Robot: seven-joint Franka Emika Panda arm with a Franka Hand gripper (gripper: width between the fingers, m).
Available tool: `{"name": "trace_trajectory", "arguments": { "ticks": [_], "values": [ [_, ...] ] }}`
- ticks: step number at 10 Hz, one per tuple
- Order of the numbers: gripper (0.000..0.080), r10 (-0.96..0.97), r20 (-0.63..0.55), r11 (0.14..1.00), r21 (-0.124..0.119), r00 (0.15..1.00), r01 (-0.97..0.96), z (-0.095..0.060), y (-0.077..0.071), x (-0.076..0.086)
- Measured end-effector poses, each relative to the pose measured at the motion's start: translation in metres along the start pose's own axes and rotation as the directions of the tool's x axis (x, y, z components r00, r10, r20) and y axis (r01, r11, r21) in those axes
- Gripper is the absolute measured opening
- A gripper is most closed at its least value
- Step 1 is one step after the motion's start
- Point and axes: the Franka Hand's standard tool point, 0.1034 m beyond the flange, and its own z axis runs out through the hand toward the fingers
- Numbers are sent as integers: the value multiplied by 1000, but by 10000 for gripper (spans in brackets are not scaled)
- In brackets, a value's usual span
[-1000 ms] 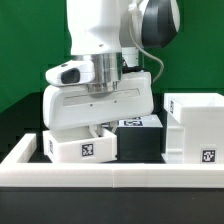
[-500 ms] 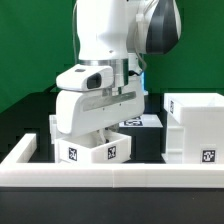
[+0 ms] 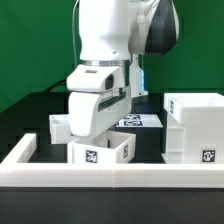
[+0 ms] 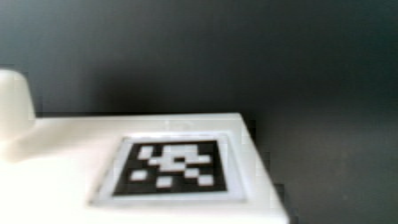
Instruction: Assemble drawer
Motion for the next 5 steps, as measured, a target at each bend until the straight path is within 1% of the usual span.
{"name": "trace_trajectory", "arguments": {
  "ticks": [1, 2, 3, 4, 5],
  "values": [
    [42, -101, 10, 995, -4, 995, 101, -1, 0, 5],
    [42, -184, 20, 983, 0, 983, 184, -1, -2, 7],
    [42, -182, 20, 983, 0, 983, 182, -1, -2, 7],
    [42, -240, 24, 971, 2, 970, 240, 0, -2, 4],
    [42, -237, 24, 971, -1, 971, 237, 1, -1, 4]
  ]
}}
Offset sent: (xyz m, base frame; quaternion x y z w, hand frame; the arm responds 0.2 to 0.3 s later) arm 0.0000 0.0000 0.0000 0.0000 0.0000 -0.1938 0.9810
